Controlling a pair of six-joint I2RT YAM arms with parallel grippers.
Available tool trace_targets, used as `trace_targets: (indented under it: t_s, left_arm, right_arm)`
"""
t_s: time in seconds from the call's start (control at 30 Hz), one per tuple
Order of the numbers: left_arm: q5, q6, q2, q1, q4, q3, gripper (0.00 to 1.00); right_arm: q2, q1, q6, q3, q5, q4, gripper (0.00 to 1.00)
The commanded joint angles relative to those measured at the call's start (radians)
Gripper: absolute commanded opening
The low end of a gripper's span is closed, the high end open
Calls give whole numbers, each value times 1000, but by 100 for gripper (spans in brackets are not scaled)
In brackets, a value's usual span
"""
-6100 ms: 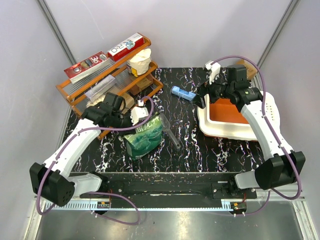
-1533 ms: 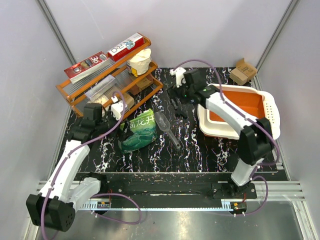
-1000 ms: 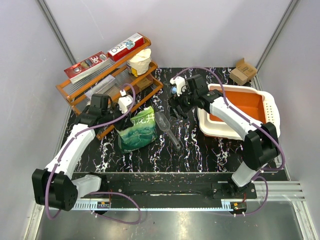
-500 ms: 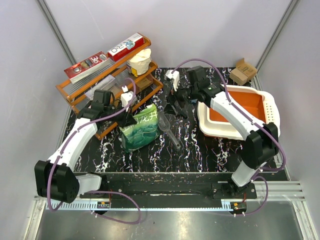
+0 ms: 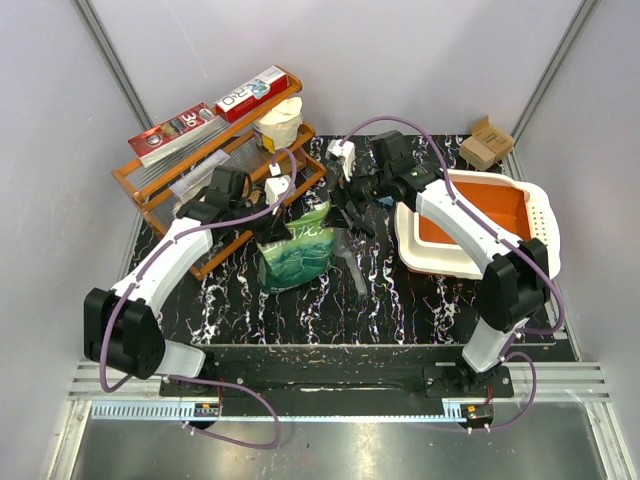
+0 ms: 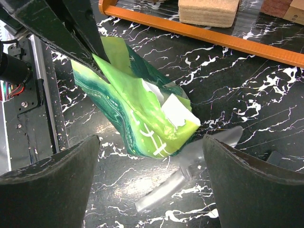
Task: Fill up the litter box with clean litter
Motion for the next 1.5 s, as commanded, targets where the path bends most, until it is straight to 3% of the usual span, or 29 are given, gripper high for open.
trace_targets:
  t_s: [0.0, 0.2, 0.23, 0.3, 0.33, 0.37, 0.43, 0.47, 0.5, 0.67, 0.8, 1.07, 1.23, 1.37, 1.4, 1.47]
  left_arm:
    - [97, 26, -18, -14, 129, 110, 2]
    - [85, 157, -99, -12, 0, 40, 0]
    - [80, 169, -112, -14, -2, 23, 5]
    - [46, 165, -139, -12, 12, -11, 32]
    - [31, 139, -147, -12, 26, -14, 42]
    - [-12, 78, -156, -12, 47, -9, 55]
    - [-72, -34, -204, 1, 90, 6, 64]
    - [-158, -185, -225, 12, 134, 8, 77]
    - [-212, -261, -265, 24, 147, 12, 81]
    - [-454, -571, -349, 95, 55, -5, 91]
    - [-551, -681, -353, 132, 3, -98, 96]
    - [-336, -809, -202, 227, 88, -132, 83]
    - [-117, -857, -112, 235, 208, -120, 66]
    - [-2, -865, -69, 236, 260, -98, 39]
    - [15, -863, -64, 236, 270, -94, 26]
    - [46, -845, -63, 235, 278, -84, 12]
  right_arm:
    - [-65, 4, -4, -12, -7, -1, 94]
    - [-95, 4, 6, -43, 2, -13, 95]
    - [-101, 4, 16, -47, -3, -13, 95]
    - [-108, 4, 20, -63, -15, -19, 95]
    - [-109, 4, 23, -67, -15, -19, 95]
    - [-108, 4, 25, -69, -12, -22, 95]
    - [-109, 4, 30, -66, -4, -22, 95]
    - [-108, 4, 31, -63, -1, -21, 95]
    - [-108, 4, 30, -61, 2, -21, 95]
    - [-109, 4, 28, -67, 17, -11, 95]
    - [-112, 6, 23, -74, 60, -5, 95]
    - [-132, 4, 19, -92, 83, -8, 95]
    - [-141, 4, 2, -106, 97, -13, 95]
    - [-151, 4, -24, -121, 122, -15, 95]
    - [-152, 4, -33, -124, 128, -18, 95]
    - [-151, 4, -35, -127, 137, -16, 95]
